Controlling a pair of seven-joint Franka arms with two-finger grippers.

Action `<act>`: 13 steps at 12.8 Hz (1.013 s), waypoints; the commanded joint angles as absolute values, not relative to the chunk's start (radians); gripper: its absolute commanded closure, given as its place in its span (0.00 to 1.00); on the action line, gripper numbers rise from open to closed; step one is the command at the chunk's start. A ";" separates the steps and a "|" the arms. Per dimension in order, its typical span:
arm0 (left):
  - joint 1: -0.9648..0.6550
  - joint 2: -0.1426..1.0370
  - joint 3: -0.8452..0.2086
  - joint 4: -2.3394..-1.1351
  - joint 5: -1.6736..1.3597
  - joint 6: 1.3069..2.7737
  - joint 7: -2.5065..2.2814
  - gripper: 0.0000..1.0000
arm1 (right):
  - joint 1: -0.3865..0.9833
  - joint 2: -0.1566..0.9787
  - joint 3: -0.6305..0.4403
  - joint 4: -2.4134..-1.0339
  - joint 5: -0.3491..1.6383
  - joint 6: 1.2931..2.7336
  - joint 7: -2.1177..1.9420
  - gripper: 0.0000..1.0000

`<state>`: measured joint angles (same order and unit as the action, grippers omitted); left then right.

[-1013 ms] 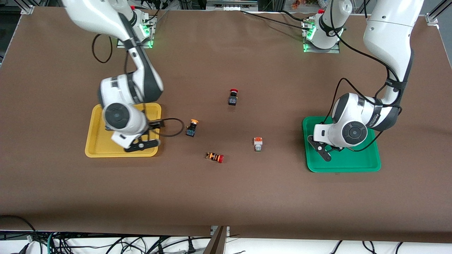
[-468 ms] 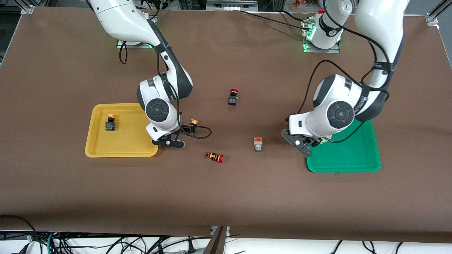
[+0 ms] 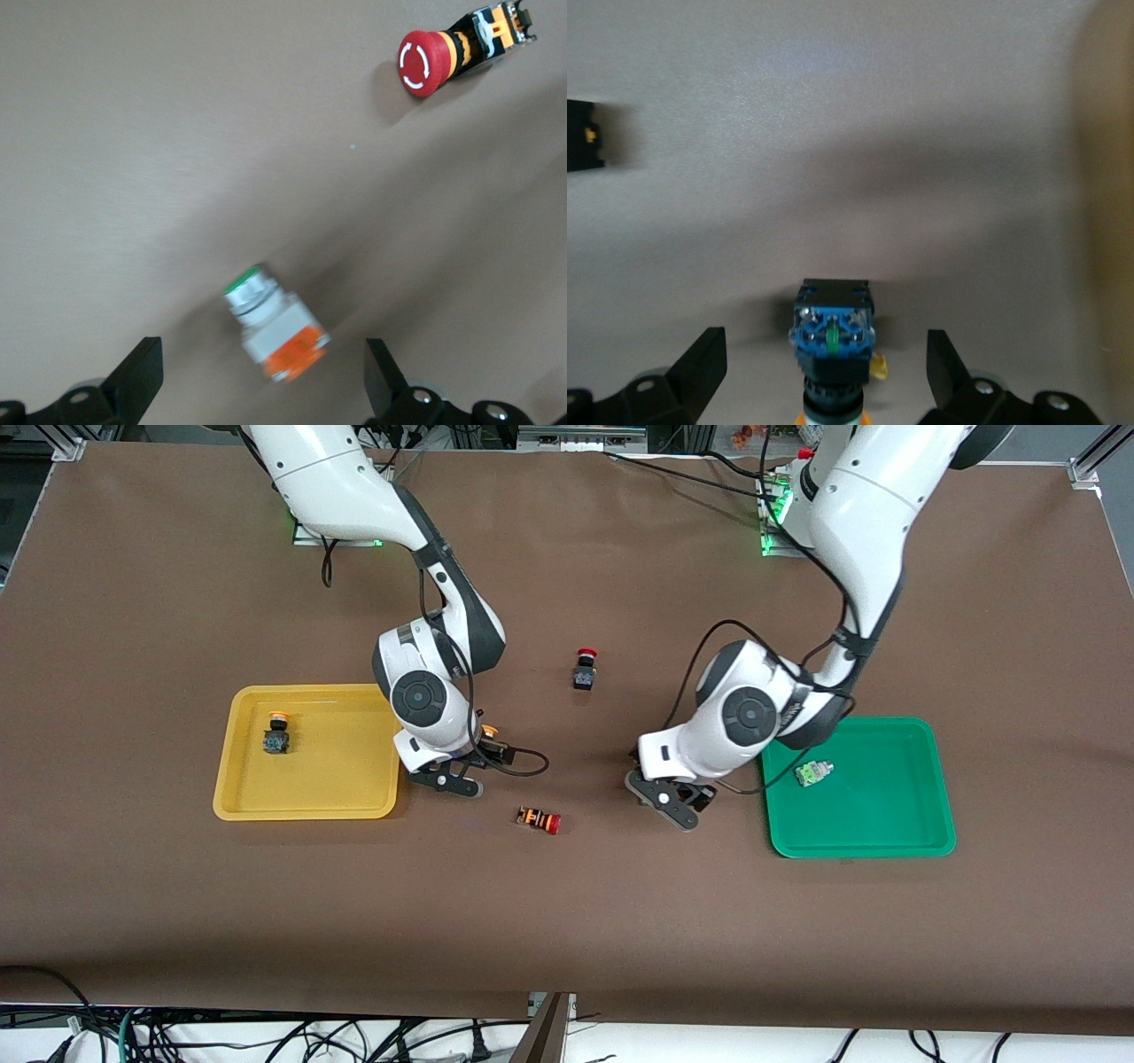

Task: Place green and yellow buttons in trays
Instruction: 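Grasp the second black button while the left gripper grasps the second green button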

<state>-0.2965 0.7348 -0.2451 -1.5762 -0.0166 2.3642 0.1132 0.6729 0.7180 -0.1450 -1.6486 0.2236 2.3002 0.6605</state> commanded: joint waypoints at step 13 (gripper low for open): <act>-0.354 0.778 -0.215 -1.661 0.110 2.526 -0.025 0.04 | 0.591 0.612 -0.323 -1.629 0.226 1.955 0.127 1.00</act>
<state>-0.3425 0.7664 -0.2274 -1.6566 0.0835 2.4968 0.0011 0.5931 0.6243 -0.2664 -1.6124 0.2227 2.0080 0.2636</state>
